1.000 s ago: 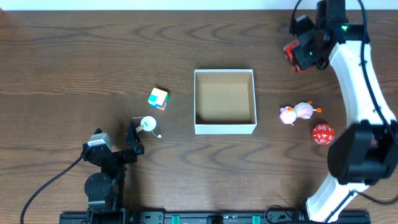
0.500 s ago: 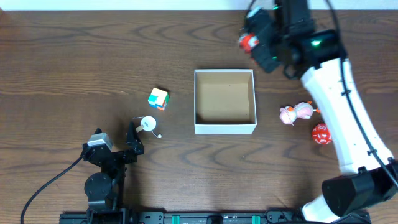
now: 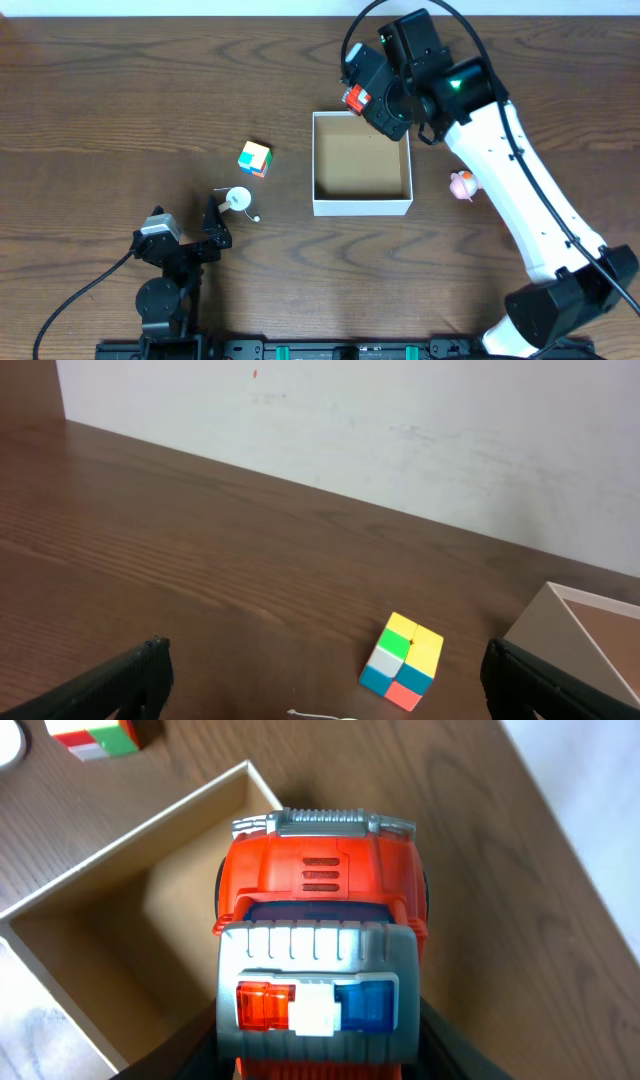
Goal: Pack container
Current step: 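Lift the fire truck and carry it over the white box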
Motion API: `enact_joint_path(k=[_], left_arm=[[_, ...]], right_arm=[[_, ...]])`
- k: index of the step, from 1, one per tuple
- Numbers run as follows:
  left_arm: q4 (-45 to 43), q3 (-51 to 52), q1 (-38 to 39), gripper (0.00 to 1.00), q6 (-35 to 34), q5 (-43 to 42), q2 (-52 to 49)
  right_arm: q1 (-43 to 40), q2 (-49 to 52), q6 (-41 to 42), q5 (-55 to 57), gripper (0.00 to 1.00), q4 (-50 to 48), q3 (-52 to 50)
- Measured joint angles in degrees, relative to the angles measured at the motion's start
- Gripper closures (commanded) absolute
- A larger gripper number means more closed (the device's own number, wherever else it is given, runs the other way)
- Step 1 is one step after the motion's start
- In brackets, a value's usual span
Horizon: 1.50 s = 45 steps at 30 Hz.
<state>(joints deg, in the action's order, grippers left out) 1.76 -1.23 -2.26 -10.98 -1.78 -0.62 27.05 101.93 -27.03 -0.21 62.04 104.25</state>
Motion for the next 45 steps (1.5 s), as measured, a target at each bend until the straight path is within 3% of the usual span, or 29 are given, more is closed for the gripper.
enact_joint_path(k=[12,21,38,45], left_arm=[[0.0,0.0,0.0,0.02,0.0,0.0,0.0],[0.0,0.0,0.0,0.02,0.0,0.0,0.0],[0.0,0.0,0.0,0.02,0.0,0.0,0.0],[0.0,0.0,0.0,0.02,0.0,0.0,0.0]], right_arm=[[0.0,4.2,-3.8,-0.1,0.77,5.0,0.0],[0.0,4.8,-8.5,-0.2,0.78,5.0,0.0],[-0.1,15.3,-12.6,-0.2,0.78,4.7,0.0],[-0.5,17.8,-18.2,-0.2,0.78,4.3,0.0]])
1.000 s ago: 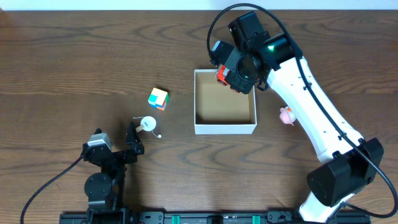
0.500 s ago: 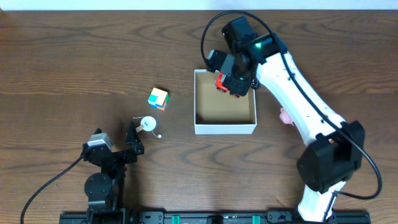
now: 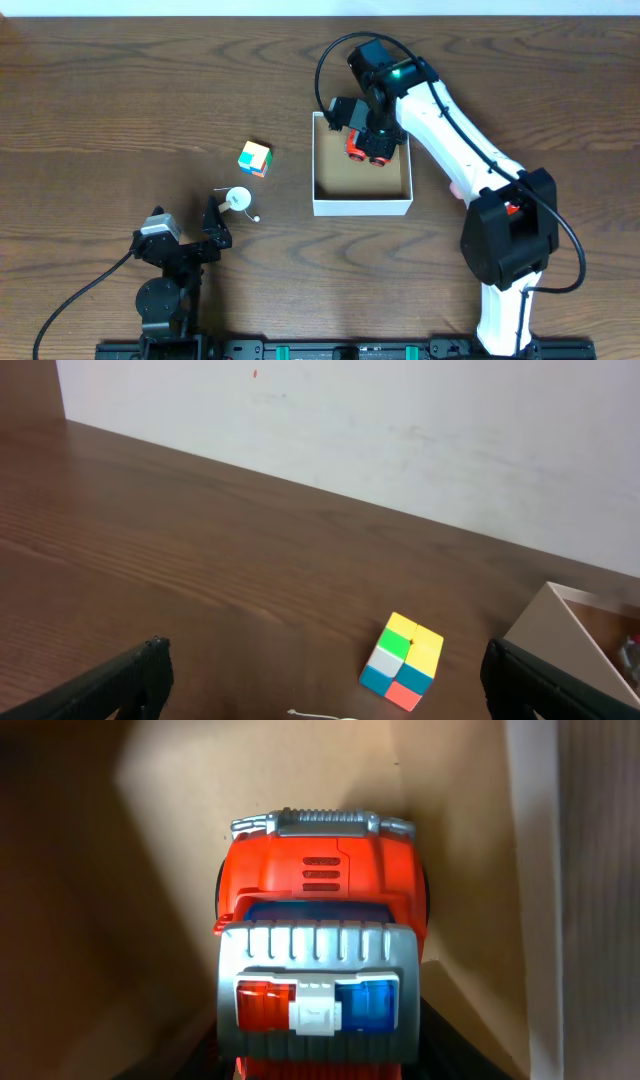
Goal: Pack container
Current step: 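Lift the fire truck and carry it over the white box, then lower the truck into the box, open right gripper, withdraw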
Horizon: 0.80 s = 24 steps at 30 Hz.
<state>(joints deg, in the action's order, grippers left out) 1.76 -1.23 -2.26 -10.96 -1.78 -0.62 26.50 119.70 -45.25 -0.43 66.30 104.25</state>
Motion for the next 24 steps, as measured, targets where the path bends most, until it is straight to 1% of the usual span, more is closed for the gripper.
enact_joint_path(k=[4,7,24], left_arm=[[0.0,0.0,0.0,0.02,0.0,0.0,0.0],[0.0,0.0,0.0,0.02,0.0,0.0,0.0],[0.0,0.0,0.0,0.02,0.0,0.0,0.0]], right_arm=[[-0.7,0.5,-4.0,0.1,0.78,-2.8,0.0],[-1.5,0.8,-5.6,0.2,0.77,-4.9,0.0],[-2.8,0.9,-6.9,-0.1,0.76,-5.2,0.0]])
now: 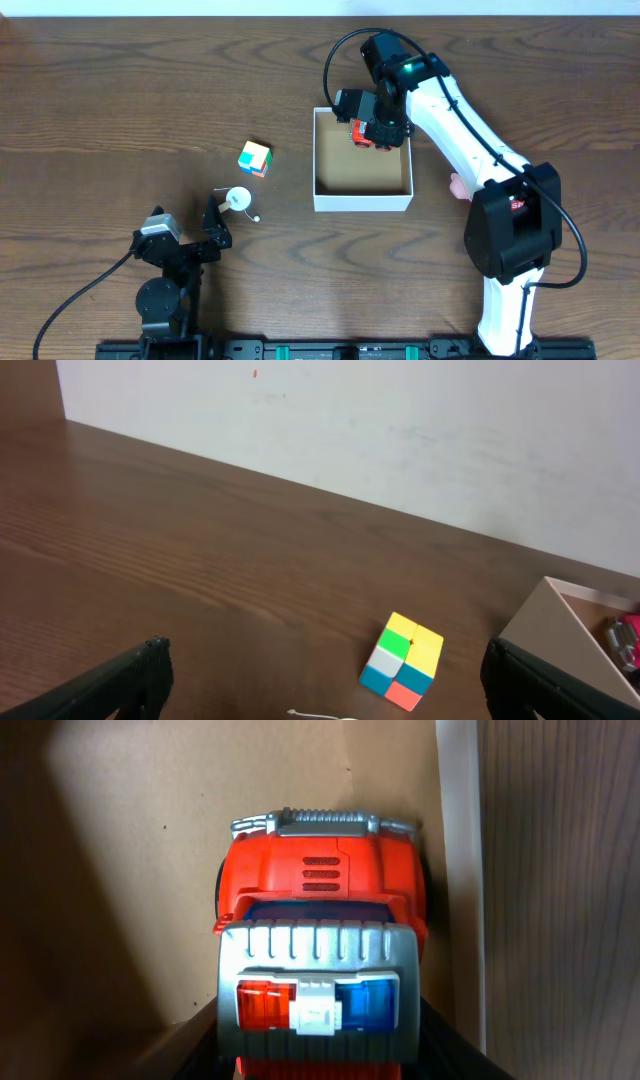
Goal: Pack container
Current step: 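Lower the truck into the box, open right gripper, withdraw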
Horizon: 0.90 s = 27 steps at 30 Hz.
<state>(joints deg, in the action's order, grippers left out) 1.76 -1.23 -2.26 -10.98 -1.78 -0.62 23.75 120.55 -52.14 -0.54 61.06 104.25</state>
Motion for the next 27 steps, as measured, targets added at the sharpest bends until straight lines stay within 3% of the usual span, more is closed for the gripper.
enact_joint_path(k=[23,27], left_arm=[[0.0,0.0,0.0,0.02,0.0,0.0,0.0],[0.0,0.0,0.0,0.02,0.0,0.0,0.0]], right_arm=[[-0.2,2.9,0.0,-0.6,0.76,-0.2,0.0],[-0.6,2.9,0.0,-0.8,0.68,0.0,0.0]])
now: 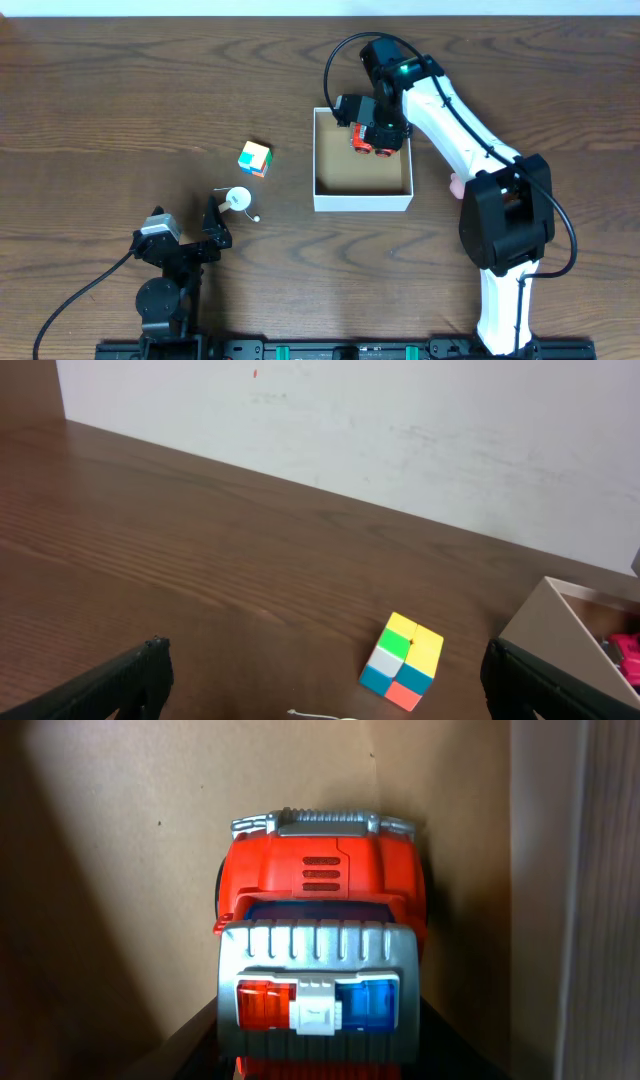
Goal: Pack container
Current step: 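Lower the truck into the box, open right gripper, withdraw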
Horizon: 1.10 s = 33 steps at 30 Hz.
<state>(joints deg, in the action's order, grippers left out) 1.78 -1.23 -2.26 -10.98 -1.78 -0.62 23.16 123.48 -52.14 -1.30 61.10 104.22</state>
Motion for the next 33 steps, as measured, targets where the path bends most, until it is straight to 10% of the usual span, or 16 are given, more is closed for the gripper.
enact_joint_path(k=[21,33], left_arm=[[0.0,0.0,0.0,0.02,0.0,0.0,0.0],[0.0,0.0,0.0,0.02,0.0,0.0,0.0]], right_arm=[[-0.8,0.0,-0.7,-0.2,0.22,-1.0,-1.8],[-0.7,0.0,2.4,0.2,0.16,-1.2,0.4]])
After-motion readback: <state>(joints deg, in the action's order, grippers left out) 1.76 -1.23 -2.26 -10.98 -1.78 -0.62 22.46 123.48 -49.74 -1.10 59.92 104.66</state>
